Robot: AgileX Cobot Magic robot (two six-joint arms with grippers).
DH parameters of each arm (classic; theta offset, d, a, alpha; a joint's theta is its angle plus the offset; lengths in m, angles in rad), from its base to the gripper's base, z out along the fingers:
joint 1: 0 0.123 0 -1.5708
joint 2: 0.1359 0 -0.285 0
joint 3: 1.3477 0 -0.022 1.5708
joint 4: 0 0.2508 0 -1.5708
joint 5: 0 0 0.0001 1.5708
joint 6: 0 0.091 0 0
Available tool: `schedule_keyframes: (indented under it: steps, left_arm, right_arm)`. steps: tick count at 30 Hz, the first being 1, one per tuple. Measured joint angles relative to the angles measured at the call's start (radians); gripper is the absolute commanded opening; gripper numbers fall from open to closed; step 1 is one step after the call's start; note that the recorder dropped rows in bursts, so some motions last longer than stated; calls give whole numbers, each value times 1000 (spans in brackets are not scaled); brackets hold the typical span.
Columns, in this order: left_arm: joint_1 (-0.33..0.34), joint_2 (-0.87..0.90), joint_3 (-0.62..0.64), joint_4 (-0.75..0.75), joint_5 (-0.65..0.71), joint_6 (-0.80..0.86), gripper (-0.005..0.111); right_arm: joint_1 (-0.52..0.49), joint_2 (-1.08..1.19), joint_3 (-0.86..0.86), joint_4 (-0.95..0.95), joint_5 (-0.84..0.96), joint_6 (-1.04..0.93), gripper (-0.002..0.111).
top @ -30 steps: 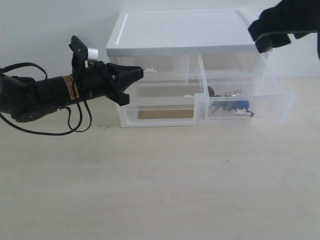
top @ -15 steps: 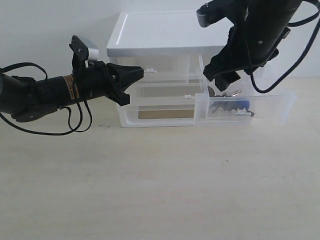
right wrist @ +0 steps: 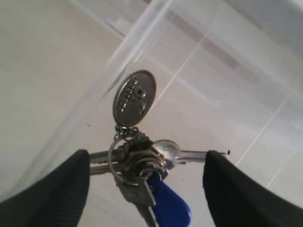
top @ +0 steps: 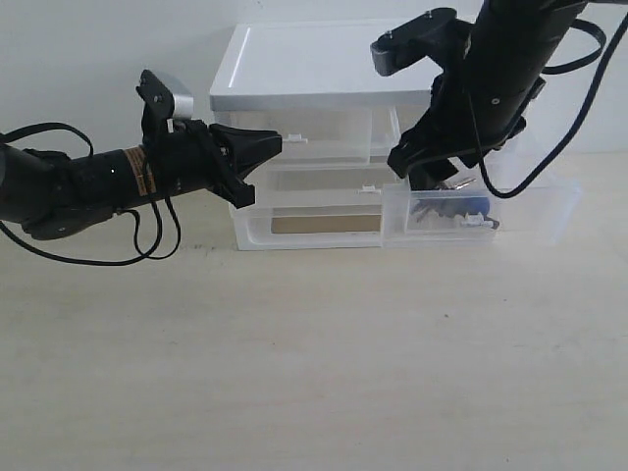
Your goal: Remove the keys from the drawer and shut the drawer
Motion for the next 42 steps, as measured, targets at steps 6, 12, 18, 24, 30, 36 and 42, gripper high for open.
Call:
schedule_keyframes:
  steps: [6,12,18,24,30,36,42]
  left_arm:
    - [0,0,0,0,0,0,4]
    - [-2,0,0,0,1,2,4]
    - [-2,0,0,0,1,2,4]
    - [-2,0,0,0,1,6,4]
    - [-2,0,0,0,2,10,4]
    - [-2,0,0,0,2,10,4]
    - [-2,0,0,0,2,10,4]
  right_arm:
    - [0,32,-6,-9,-3,-1,63]
    - [0,34,-7,-26,8,-1,63]
    - [0,34,-10,7,23,-225,59]
    - [0,34,-10,14,3,-261,59]
    - [0,36,-10,8,-147,-71,59]
    - [0,38,-51,1,39,-137,59]
    - [0,40,-97,42,112,-173,59]
